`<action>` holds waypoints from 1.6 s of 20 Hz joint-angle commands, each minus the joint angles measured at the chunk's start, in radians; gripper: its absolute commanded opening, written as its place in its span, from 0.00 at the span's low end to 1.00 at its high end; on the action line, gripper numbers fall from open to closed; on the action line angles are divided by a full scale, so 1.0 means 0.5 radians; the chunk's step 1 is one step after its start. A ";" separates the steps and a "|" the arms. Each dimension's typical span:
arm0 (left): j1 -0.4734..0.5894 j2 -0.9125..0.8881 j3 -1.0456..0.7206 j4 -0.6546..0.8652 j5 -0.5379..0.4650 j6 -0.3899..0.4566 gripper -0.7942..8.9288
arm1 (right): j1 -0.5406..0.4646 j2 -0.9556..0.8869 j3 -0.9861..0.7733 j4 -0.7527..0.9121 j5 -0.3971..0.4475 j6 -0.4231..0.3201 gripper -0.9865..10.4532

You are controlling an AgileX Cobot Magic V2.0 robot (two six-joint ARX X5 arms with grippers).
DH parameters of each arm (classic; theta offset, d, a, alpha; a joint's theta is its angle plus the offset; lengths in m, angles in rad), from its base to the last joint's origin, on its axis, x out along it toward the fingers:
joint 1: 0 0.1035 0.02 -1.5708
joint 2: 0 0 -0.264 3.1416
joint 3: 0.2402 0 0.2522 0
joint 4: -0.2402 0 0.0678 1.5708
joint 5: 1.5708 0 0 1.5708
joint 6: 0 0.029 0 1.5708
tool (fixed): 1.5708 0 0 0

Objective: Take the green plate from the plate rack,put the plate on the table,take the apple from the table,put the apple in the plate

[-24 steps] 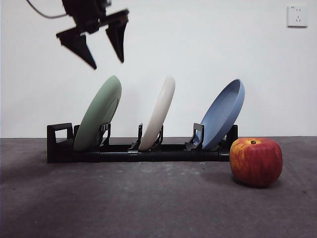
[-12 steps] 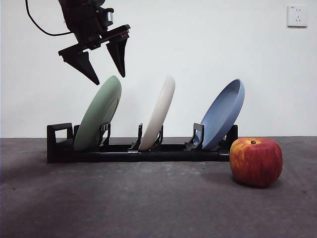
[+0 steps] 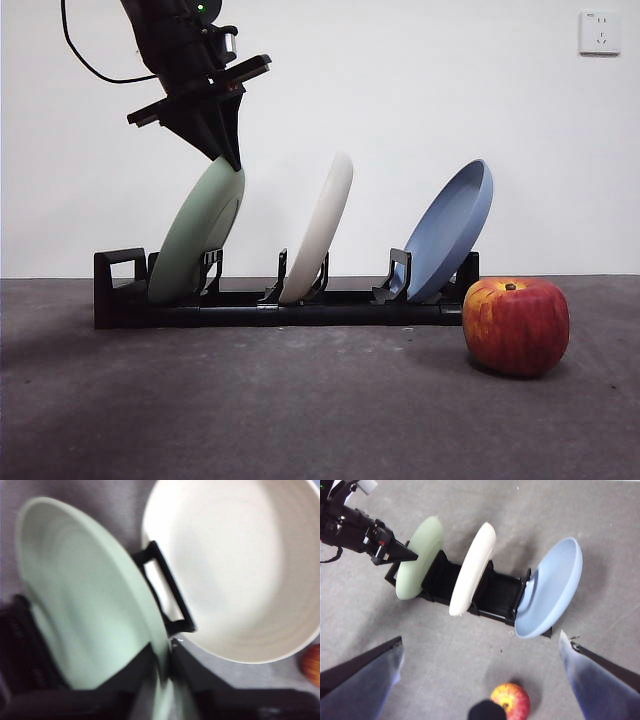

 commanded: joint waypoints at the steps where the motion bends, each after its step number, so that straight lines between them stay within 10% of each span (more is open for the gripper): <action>1: 0.018 0.050 -0.005 0.006 -0.053 0.014 0.07 | 0.003 0.011 0.006 0.000 0.031 -0.013 0.66; 8: 0.017 0.045 0.126 0.048 0.079 0.010 0.07 | 0.003 0.011 0.006 0.002 0.060 -0.013 0.66; 19: -0.173 -0.029 1.476 -0.359 0.204 0.065 0.07 | 0.002 0.011 0.006 0.045 0.060 -0.008 0.66; 26: -0.702 -0.455 1.211 -0.372 -0.393 0.250 0.07 | 0.002 0.011 0.006 0.043 0.111 -0.009 0.66; 32: -1.170 -1.038 0.020 -0.372 -0.984 0.213 0.07 | 0.002 0.011 0.006 -0.003 0.111 -0.009 0.66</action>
